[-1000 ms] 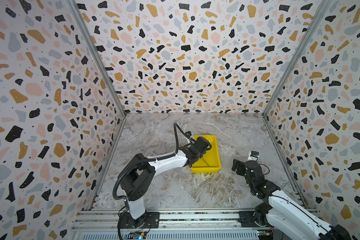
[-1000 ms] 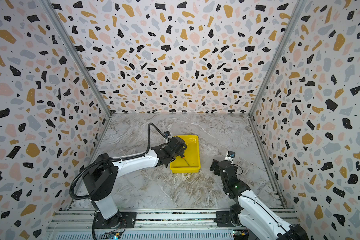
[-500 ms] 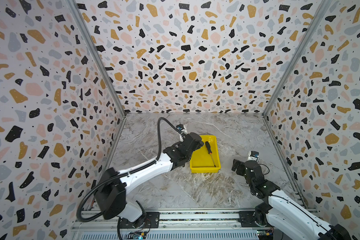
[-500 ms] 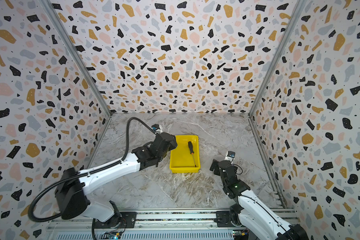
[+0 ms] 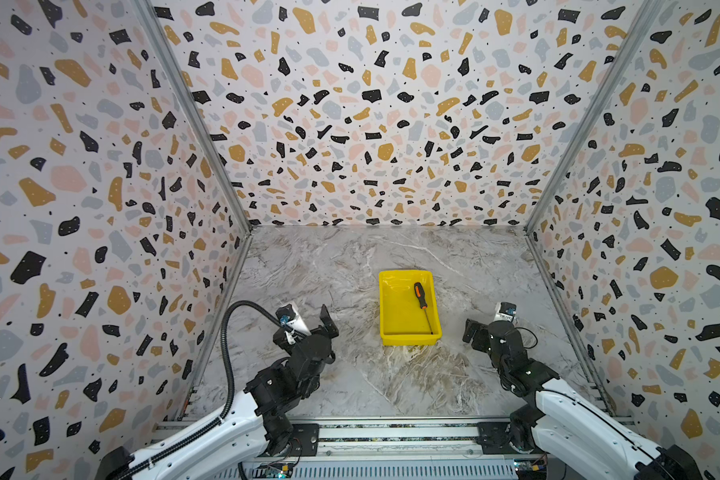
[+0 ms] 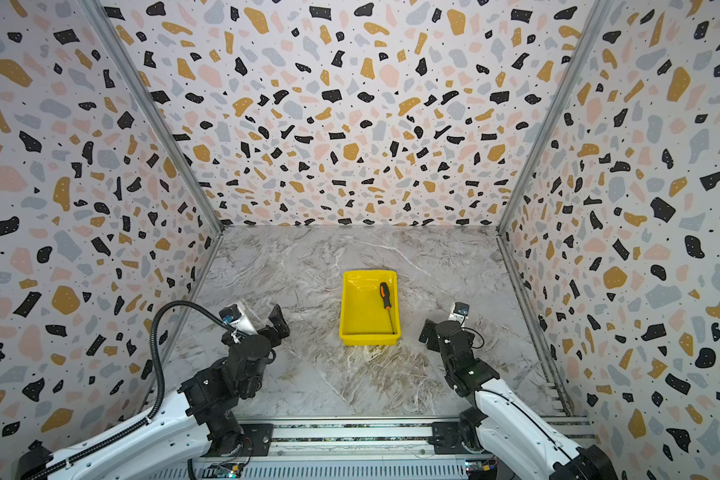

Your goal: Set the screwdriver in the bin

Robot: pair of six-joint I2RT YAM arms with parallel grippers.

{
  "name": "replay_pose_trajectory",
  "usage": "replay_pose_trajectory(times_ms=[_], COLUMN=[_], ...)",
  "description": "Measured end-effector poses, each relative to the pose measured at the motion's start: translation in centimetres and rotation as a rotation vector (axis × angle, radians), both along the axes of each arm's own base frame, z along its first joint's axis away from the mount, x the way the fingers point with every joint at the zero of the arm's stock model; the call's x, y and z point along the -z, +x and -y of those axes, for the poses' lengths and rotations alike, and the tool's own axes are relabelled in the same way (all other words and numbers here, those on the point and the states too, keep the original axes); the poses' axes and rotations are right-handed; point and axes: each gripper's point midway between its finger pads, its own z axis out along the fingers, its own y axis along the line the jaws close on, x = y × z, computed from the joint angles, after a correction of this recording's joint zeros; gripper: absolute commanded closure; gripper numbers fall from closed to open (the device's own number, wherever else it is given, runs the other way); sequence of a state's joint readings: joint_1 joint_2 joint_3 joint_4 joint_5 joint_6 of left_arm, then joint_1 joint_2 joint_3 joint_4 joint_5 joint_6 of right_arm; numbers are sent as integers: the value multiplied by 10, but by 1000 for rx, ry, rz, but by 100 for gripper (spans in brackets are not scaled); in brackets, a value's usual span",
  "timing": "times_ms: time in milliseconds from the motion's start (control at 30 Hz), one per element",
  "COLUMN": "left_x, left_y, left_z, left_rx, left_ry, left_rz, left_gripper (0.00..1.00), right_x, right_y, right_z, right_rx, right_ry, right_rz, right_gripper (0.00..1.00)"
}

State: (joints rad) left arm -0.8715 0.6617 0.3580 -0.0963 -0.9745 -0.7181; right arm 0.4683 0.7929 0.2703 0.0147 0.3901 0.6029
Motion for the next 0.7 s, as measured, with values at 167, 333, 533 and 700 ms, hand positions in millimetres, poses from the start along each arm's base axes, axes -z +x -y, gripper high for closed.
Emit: replay_pose_trajectory(times_ms=[167, 333, 533, 700], left_x=[22, 38, 38, 35], left_y=[3, 3, 3, -1], left_z=[0, -1, 10, 6], left_rx=[-17, -24, 44, 49], left_ry=[95, 164, 110, 64], left_rz=[-63, -118, -107, -72], left_gripper=[0, 0, 0, 0], right_x=[-4, -8, -64, -68], right_y=[4, 17, 61, 73], right_z=[-5, -12, 7, 37], right_rx=[-19, -73, 4, 91], right_ry=[13, -64, -230, -357], right_rz=[22, 42, 249, 308], right_gripper=[1, 0, 0, 0])
